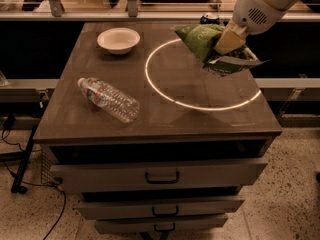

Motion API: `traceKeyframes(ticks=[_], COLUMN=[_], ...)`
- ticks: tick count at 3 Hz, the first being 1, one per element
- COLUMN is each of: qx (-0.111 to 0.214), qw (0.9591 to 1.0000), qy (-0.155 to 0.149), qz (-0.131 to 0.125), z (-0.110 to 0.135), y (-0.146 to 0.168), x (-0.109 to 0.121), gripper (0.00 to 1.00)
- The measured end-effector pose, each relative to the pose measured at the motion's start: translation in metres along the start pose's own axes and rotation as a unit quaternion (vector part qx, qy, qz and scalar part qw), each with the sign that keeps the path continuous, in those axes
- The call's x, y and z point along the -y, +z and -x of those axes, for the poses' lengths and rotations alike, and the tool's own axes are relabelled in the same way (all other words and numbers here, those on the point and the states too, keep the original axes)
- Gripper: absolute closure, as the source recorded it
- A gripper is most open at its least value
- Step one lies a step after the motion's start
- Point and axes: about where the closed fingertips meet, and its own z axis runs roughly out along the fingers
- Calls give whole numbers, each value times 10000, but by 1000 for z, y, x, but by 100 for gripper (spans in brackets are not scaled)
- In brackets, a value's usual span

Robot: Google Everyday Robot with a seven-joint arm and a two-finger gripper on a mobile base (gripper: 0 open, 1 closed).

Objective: Place green jalapeno chip bag into paper bowl

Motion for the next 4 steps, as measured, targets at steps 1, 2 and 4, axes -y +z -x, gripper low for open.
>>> traceKeyframes(ticks=[1,2,4], qx=[88,482,1408], qw=[9999,9984,9853], qy=[-15,-304,-909], qz=[60,-48,-335], z=[10,70,203], y=[12,26,55], x=[-3,1,35], gripper=[100,100,100])
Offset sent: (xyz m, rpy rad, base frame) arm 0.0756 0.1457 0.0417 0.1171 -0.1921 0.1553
